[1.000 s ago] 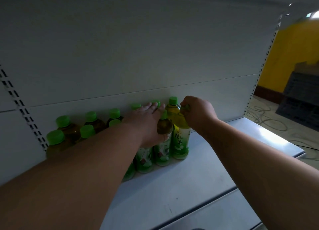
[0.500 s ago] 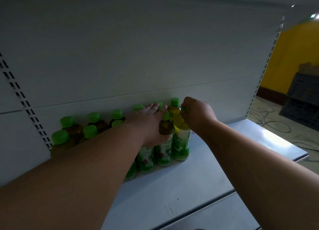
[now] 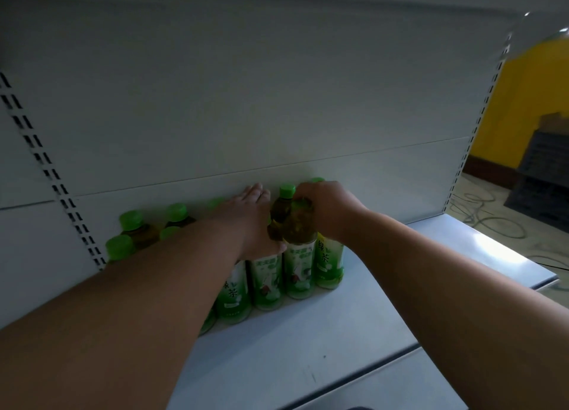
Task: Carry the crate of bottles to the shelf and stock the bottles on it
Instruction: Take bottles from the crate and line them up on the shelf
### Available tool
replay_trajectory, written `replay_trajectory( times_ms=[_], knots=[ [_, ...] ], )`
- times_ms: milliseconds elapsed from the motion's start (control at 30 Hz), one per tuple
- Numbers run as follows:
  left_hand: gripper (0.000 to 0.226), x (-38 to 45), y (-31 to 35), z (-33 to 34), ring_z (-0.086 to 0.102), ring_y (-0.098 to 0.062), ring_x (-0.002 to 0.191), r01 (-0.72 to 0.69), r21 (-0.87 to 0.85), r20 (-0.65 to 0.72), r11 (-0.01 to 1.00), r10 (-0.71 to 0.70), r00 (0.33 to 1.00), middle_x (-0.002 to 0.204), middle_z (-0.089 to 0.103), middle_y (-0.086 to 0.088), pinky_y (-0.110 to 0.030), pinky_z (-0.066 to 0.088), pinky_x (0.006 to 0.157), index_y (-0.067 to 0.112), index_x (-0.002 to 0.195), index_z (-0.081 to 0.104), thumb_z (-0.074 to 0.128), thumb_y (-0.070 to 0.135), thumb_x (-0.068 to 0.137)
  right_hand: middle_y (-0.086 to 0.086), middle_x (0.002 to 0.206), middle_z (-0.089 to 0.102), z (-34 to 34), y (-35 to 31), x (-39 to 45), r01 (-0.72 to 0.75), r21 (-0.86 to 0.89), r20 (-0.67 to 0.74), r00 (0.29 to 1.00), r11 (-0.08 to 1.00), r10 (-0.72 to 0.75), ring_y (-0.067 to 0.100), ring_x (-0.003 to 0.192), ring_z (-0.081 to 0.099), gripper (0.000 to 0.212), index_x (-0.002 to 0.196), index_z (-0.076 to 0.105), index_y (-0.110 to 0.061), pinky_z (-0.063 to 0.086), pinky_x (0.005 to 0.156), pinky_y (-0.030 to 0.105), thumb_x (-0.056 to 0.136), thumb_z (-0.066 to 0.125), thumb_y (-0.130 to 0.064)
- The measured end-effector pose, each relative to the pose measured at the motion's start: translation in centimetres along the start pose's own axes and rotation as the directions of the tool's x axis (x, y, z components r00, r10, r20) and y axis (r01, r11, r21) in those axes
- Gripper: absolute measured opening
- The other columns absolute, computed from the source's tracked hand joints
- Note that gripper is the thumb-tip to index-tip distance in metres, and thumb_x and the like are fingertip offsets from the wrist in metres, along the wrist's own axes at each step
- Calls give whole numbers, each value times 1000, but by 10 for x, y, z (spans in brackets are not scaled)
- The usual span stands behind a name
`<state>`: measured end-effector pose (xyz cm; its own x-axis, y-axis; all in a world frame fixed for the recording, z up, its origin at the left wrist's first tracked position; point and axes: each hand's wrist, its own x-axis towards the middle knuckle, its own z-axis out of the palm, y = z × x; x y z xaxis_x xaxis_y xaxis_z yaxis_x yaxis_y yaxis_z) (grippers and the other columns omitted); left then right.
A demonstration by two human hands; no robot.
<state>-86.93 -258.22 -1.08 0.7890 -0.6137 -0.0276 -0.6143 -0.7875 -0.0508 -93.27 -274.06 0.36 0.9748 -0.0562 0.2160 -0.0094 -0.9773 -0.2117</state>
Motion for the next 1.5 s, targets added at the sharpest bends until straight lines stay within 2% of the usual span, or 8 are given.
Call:
replay_trajectory(
  times_ms=[200, 433, 533, 633, 833, 1033, 1333, 1500],
  knots=[
    [112, 0, 0, 2, -9, -19, 152, 0, -9, -6, 1000, -1, 1000, 165, -16, -5, -37, 5, 121, 13, 157, -8, 58, 67, 84, 0, 94, 55, 3, 6, 7, 13, -25, -21, 1000, 1000, -13, 21, 88, 56, 21, 113, 65, -17, 42, 71, 29, 94, 58, -20],
    [114, 1, -3, -1, -9, -19, 152, -18, -35, 7, 999, 18, 1000, 165, -15, -5, -38, 5, 121, 13, 157, -9, 62, 63, 83, 9, 111, 62, 4, -1, 9, -6, -50, 12, 1000, 999, 6, 21, 91, 53, 25, 119, 61, -13, 43, 74, 30, 94, 56, -15],
    [118, -3, -10, -8, 1, -20, 152, -31, -101, -49, 994, 26, 998, 166, -8, -3, -40, 12, 122, 16, 158, -6, 69, 61, 79, 10, 119, 58, 1, -4, 6, 0, -79, 24, 1000, 997, 2, 26, 109, 55, 35, 130, 55, -12, 48, 85, 35, 95, 56, -20],
    [118, -15, -26, -19, 8, -22, 152, 18, -46, -81, 999, -21, 996, 167, -1, -3, -40, 15, 121, 16, 158, -2, 70, 63, 77, 8, 125, 57, -1, -14, 5, 91, -79, -76, 992, 993, -97, 27, 121, 50, 39, 132, 54, -16, 43, 97, 39, 95, 56, -30],
    [119, -28, -42, -5, -11, -22, 152, 90, 9, 72, 996, -91, 993, 165, -13, -9, -39, 5, 122, 8, 157, -6, 62, 68, 81, -3, 94, 55, 3, -42, 20, 213, -12, 81, 974, 977, -211, 20, 92, 56, 30, 111, 64, -20, 39, 73, 30, 92, 64, -42],
    [127, -23, -44, -2, -13, -22, 151, 91, 6, 81, 996, -91, 993, 164, -17, -9, -41, 5, 123, 7, 156, -10, 72, 62, 76, 5, 118, 66, 10, -47, 24, 251, -93, 90, 966, 963, -243, 25, 110, 59, 35, 123, 66, -18, 43, 85, 31, 90, 67, -30],
    [132, -24, -48, -1, -14, -19, 151, 75, -19, 70, 997, -74, 995, 164, -18, -6, -42, 6, 123, 10, 155, -13, 78, 57, 72, 7, 122, 64, 11, -54, 26, 258, -118, 136, 961, 959, -242, 26, 112, 58, 35, 125, 64, -18, 45, 89, 34, 90, 64, -26],
    [128, -43, -64, -8, 8, -20, 152, 73, -65, -67, 995, -78, 995, 167, -3, 0, -39, 15, 121, 17, 158, -1, 77, 63, 69, 7, 126, 60, 5, -61, 26, 253, -104, 109, 964, 962, -242, 27, 118, 55, 47, 129, 58, -18, 46, 95, 39, 87, 69, -39]
  ],
)
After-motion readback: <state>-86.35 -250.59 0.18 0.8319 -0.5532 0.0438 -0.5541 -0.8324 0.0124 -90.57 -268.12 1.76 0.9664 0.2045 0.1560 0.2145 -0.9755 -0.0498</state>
